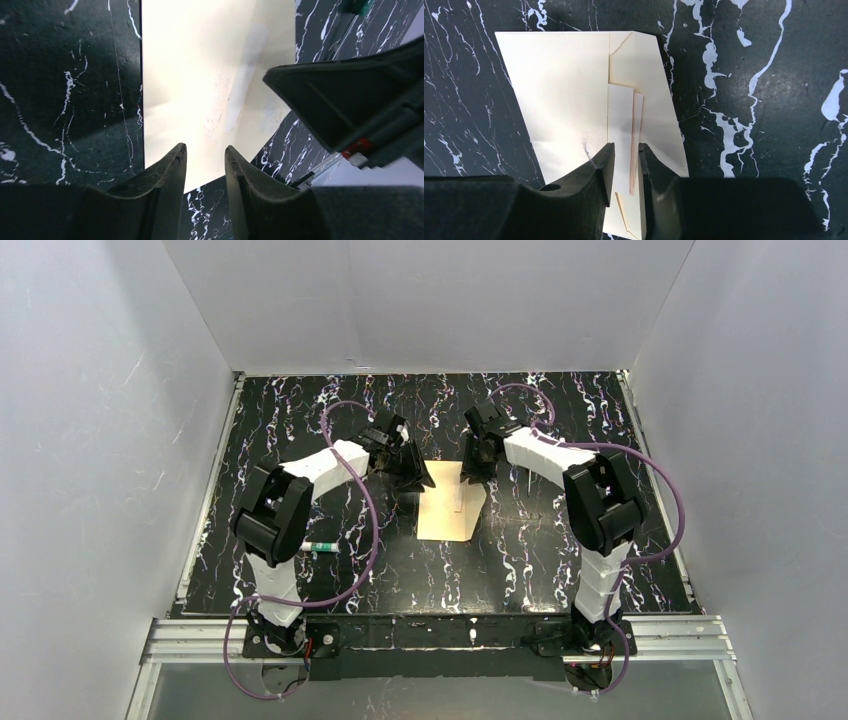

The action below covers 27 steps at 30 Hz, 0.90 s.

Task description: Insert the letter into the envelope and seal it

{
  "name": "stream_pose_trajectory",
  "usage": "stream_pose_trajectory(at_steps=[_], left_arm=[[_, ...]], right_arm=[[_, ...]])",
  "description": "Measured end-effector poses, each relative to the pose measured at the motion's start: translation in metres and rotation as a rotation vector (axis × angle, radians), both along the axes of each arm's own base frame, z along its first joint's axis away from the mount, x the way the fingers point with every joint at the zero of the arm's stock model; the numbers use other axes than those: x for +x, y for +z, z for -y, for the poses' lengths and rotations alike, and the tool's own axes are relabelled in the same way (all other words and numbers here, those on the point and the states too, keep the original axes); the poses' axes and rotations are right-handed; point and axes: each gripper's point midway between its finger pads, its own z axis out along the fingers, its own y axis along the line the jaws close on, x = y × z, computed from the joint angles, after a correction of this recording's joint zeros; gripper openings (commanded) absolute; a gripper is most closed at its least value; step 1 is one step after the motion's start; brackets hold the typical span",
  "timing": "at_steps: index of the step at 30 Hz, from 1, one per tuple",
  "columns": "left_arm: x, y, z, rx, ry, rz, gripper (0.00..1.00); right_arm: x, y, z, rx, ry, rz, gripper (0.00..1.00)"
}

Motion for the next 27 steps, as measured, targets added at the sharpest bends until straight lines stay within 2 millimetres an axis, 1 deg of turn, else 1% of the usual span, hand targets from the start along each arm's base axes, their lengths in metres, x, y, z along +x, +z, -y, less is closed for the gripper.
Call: stream_pose_trajectory(at_steps=[3,5,9,14,16,17,19,20,22,27], left_arm=[[0.008,0.012,-0.005,0.031,0.033,0.034,0.40],[0.010,0.012,-0.011,0.067,0.055,0.037,0.43],[0.007,0.002,-0.020,0.127,0.071,0.006,0.47],[0.007,-0.013,-0.023,0.168,0.060,-0.027,0.48],[0.010,-0.019,-0.022,0.179,0.051,-0.037,0.46],[0.011,-0.023,-0.021,0.186,0.046,-0.044,0.42],[0.011,-0.031,-0.022,0.198,0.038,-0.060,0.32],[0.010,-0.034,-0.022,0.204,0.033,-0.072,0.29],[0.011,-0.037,-0.022,0.214,0.016,-0.084,0.27],[0.012,-0.038,-0.023,0.229,-0.017,-0.089,0.26]], right_arm=[[0.001,-0.005,-0.001,-0.004,0.004,-0.008,0.30],[0.000,-0.008,0.000,-0.008,0.005,-0.017,0.31],[-0.002,-0.017,0.001,-0.020,0.005,-0.037,0.32],[-0.004,-0.020,-0.002,-0.010,0.016,-0.050,0.29],[-0.004,-0.021,-0.003,-0.003,0.022,-0.057,0.25],[-0.004,-0.022,-0.004,0.004,0.025,-0.063,0.24],[-0.004,-0.023,-0.005,0.014,0.030,-0.068,0.22],[-0.004,-0.023,-0.007,0.023,0.034,-0.069,0.21],[-0.004,-0.024,-0.008,0.037,0.039,-0.075,0.20],[-0.003,-0.023,-0.018,0.091,0.068,-0.082,0.19]])
